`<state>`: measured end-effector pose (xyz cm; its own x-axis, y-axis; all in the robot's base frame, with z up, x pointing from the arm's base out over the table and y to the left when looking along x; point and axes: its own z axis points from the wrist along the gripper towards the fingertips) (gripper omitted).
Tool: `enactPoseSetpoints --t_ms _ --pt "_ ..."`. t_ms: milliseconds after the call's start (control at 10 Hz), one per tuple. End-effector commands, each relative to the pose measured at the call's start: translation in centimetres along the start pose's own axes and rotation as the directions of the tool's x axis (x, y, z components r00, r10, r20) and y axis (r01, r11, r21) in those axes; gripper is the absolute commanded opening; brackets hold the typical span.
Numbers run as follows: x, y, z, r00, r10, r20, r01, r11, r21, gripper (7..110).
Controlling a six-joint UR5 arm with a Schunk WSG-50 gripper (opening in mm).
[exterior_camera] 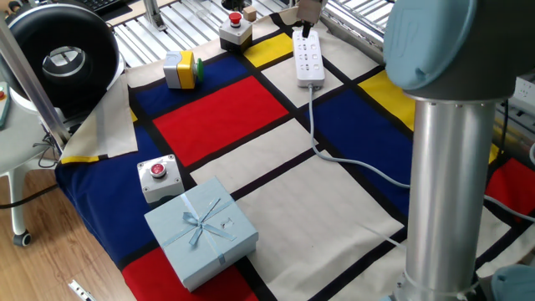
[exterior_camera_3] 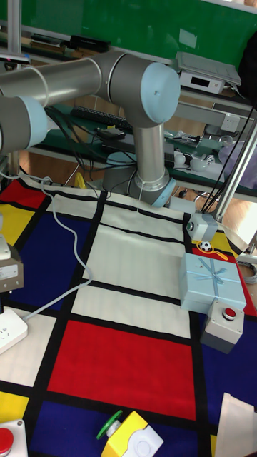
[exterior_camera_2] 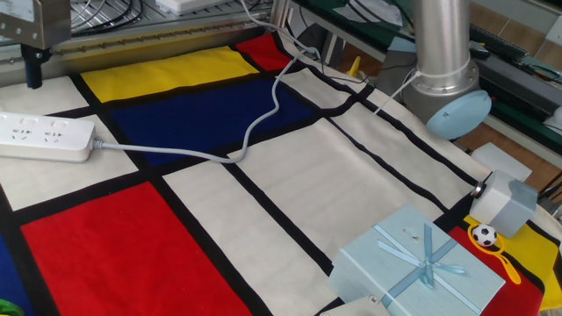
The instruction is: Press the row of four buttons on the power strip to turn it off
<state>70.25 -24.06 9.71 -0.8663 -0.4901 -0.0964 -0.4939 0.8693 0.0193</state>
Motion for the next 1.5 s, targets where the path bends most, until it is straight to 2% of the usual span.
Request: enactPoseSetpoints --t_ms 0,100,200,300,400,800,1400 --pt "-0.1 0.1 0.7 1.000 0.001 0.015 -0.001 1.000 -0.009 66" --pt "0.2 1.4 1.2 1.000 0.014 0.010 -0.013 1.000 -0.017 66" --pt "0.1 3.9 2.0 0.998 0.061 0.021 -0.060 0.997 -0.047 66" --pt "0.3 5.7 2.6 0.995 0.100 0.026 -0.099 0.993 -0.059 66" --pt "0.7 6.7 3.0 0.992 0.120 0.029 -0.118 0.991 -0.057 66" --pt "2.2 5.9 4.2 0.994 0.101 0.027 -0.100 0.994 -0.050 66" --pt "2.4 5.5 5.0 0.998 0.067 0.022 -0.065 0.996 -0.066 66"
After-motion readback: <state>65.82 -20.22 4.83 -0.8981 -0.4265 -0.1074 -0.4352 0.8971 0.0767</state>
